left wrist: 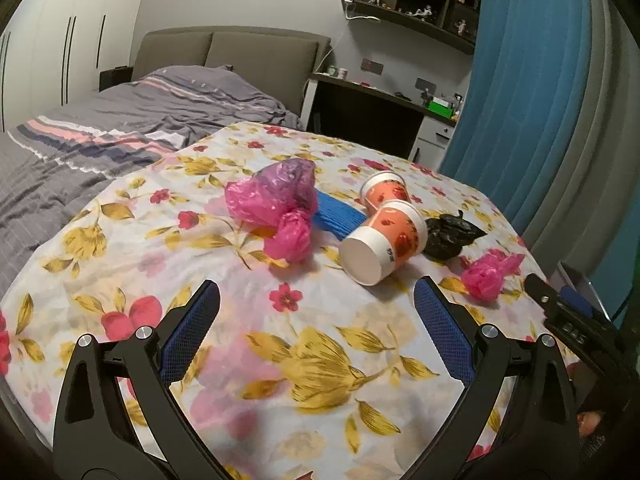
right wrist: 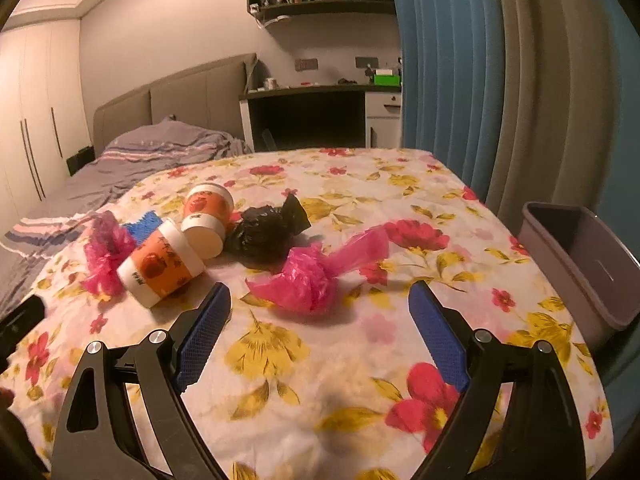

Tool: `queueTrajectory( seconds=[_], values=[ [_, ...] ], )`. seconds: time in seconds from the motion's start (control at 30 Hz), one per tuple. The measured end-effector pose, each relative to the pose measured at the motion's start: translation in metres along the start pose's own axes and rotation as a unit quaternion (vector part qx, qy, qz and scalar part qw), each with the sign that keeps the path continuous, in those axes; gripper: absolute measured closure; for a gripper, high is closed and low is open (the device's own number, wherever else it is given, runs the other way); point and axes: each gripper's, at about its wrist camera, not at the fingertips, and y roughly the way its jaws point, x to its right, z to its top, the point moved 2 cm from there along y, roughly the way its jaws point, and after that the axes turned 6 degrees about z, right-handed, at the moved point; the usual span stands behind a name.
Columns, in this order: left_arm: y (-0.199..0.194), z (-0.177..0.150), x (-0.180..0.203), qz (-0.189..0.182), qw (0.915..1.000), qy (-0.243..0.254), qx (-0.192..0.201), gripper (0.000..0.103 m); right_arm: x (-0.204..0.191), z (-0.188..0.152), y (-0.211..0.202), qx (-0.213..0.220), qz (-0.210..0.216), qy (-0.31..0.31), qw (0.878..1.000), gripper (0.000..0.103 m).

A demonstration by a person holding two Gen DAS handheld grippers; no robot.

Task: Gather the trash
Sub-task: 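Move both tools back over the pink plastic bags on the bed, then grasp a pink plastic bag with the left tool while the right tool grasps another pink bag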

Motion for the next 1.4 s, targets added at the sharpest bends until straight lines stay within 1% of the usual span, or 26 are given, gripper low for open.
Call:
queueTrajectory(
  seconds=[0.17, 0.27, 0.33, 0.4, 0.43, 0.5, 0.53, 0.57, 0.6, 0.67, 0.7, 0.73, 0.8, 0.87, 0.9, 0.97, 1.07, 1.1, 1.17, 1.2, 1.23, 1.3, 1.4],
  values=[
    [0.007, 0.007, -0.005, -0.002, 1.0, 0.002, 0.002, 0.007, 0.0, 0.004, 0.028, -0.023, -0.007, 0.005, 1.0, 0.02],
    [0.012, 0.015, -0.009, 0.005, 0.9999, 0.01, 0.009, 0.007, 0.001, 0.006, 0.04, -0.031, -0.008, 0.009, 0.999, 0.024],
    [0.019, 0.021, -0.011, 0.006, 0.9999, 0.01, 0.007, 0.007, 0.001, 0.007, 0.047, -0.038, -0.007, 0.014, 0.999, 0.027],
    [0.027, 0.029, -0.015, 0.006, 0.9999, 0.008, 0.005, 0.007, 0.003, 0.008, 0.054, -0.048, -0.006, 0.017, 0.999, 0.035],
    [0.03, 0.032, -0.016, 0.007, 0.9999, 0.008, 0.003, 0.007, 0.004, 0.007, 0.058, -0.057, -0.004, 0.02, 0.998, 0.037],
    [0.04, 0.037, -0.019, 0.01, 0.9999, 0.007, -0.003, 0.008, 0.005, 0.008, 0.063, -0.065, 0.003, 0.028, 0.997, 0.046],
    [0.047, 0.04, -0.019, 0.008, 0.9999, 0.007, -0.009, 0.011, 0.005, 0.008, 0.065, -0.069, 0.005, 0.029, 0.997, 0.049],
    [0.053, 0.041, -0.02, 0.008, 0.9998, 0.008, -0.016, 0.016, 0.005, 0.008, 0.066, -0.072, 0.008, 0.029, 0.997, 0.054],
    [0.061, 0.043, -0.019, 0.008, 0.9996, 0.011, -0.024, 0.018, 0.004, 0.007, 0.067, -0.076, 0.011, 0.028, 0.997, 0.059],
    [0.076, 0.043, -0.016, 0.003, 0.9989, 0.019, -0.042, 0.026, 0.002, 0.007, 0.069, -0.081, 0.016, 0.025, 0.996, 0.066],
    [0.084, 0.043, -0.015, -0.001, 0.9984, 0.02, -0.053, 0.028, 0.002, 0.007, 0.069, -0.082, 0.018, 0.023, 0.996, 0.07],
    [0.093, 0.043, -0.015, -0.007, 0.9977, 0.018, -0.065, 0.032, 0.001, 0.007, 0.069, -0.082, 0.019, 0.022, 0.996, 0.071],
    [0.105, 0.043, -0.015, -0.001, 0.9965, 0.018, -0.081, 0.038, 0.0, 0.007, 0.069, -0.081, 0.019, 0.02, 0.996, 0.075],
    [0.115, 0.041, -0.015, 0.006, 0.9955, 0.026, -0.091, 0.047, -0.001, 0.008, 0.067, -0.079, 0.022, 0.018, 0.996, 0.078],
    [0.121, 0.04, -0.016, 0.008, 0.9947, 0.025, -0.099, 0.049, -0.001, 0.008, 0.067, -0.077, 0.024, 0.017, 0.997, 0.078],
    [0.128, 0.038, -0.017, 0.004, 0.9937, 0.02, -0.11, 0.056, -0.002, 0.008, 0.066, -0.075, 0.025, 0.015, 0.997, 0.079],
    [0.136, 0.036, -0.019, -0.001, 0.9915, 0.015, -0.129, 0.062, -0.002, 0.008, 0.065, -0.072, 0.026, 0.014, 0.997, 0.079],
    [0.136, 0.035, -0.019, -0.004, 0.9914, 0.014, -0.13, 0.064, -0.001, 0.008, 0.065, -0.07, 0.026, 0.015, 0.997, 0.079],
    [0.136, 0.035, -0.018, -0.009, 0.9911, 0.016, -0.132, 0.077, -0.001, 0.009, 0.063, -0.066, 0.028, 0.014, 0.997, 0.08],
    [0.136, 0.035, -0.017, -0.012, 0.991, 0.019, -0.132, 0.078, -0.001, 0.009, 0.062, -0.064, 0.029, 0.014, 0.997, 0.08],
    [0.135, 0.035, -0.016, -0.017, 0.9912, 0.022, -0.13, 0.082, -0.001, 0.009, 0.061, -0.062, 0.031, 0.014, 0.997, 0.08],
    [0.129, 0.035, -0.014, -0.016, 0.9921, 0.027, -0.121, 0.085, 0.0, 0.008, 0.056, -0.056, 0.039, 0.013, 0.998, 0.081],
    [0.115, 0.037, -0.014, -0.016, 0.9943, 0.02, -0.104, 0.088, 0.004, 0.009, 0.048, -0.048, 0.044, 0.016, 0.998, 0.082]
  ],
)
